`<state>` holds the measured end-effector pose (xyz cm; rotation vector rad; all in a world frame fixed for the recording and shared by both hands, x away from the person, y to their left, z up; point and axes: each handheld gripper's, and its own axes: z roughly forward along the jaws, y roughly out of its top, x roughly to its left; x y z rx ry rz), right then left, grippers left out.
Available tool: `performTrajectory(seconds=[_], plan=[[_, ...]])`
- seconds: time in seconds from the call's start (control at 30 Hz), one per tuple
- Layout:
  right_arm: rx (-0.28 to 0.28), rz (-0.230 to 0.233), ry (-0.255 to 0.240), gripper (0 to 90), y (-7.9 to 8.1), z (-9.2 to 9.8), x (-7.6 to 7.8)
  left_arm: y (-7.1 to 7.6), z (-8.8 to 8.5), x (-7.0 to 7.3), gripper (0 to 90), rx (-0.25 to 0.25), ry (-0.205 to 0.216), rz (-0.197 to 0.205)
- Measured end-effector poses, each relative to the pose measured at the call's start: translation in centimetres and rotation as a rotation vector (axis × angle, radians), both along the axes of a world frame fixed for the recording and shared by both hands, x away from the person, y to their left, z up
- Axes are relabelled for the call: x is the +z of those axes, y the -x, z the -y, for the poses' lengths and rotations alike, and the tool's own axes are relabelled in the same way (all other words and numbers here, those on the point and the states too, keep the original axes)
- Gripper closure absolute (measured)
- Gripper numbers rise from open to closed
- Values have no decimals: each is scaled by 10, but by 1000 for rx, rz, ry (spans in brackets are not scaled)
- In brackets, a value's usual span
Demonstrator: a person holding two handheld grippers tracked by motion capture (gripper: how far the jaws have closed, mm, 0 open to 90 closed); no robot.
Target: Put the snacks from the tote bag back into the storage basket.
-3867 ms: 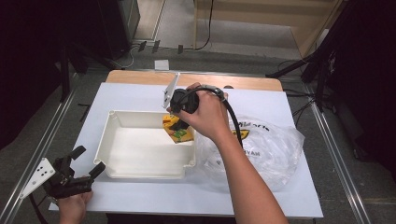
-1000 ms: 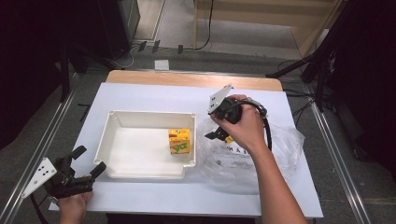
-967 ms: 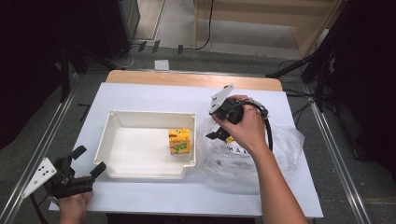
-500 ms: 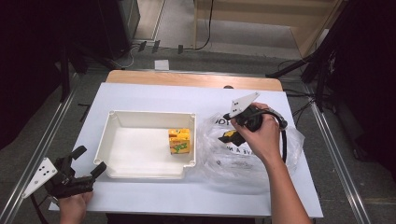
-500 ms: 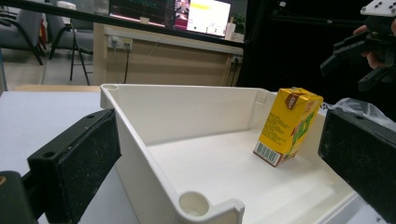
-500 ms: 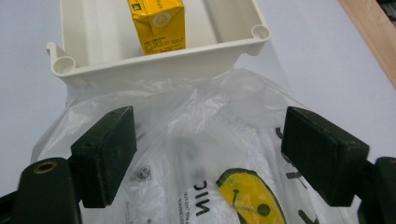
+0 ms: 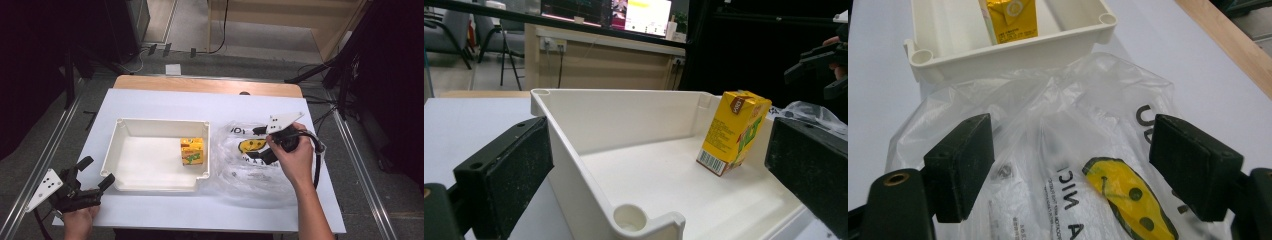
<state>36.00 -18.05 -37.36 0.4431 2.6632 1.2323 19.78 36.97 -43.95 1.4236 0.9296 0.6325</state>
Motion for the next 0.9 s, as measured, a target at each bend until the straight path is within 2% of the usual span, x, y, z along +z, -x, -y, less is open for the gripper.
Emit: performTrajectory(seconds=[0.37,0.43,0.63,0.9], plan=[[-66,18,-100,192,15,38,-12,0,2,0,0,5,-16,-2],[-69,16,-102,192,17,41,-13,0,2,0,0,5,-19,-2],[-100,29,-155,192,25,60,-23,0,4,0,0,5,-28,-5],[-131,42,-199,191,34,79,-35,-1,4,0,0,7,-32,-6]])
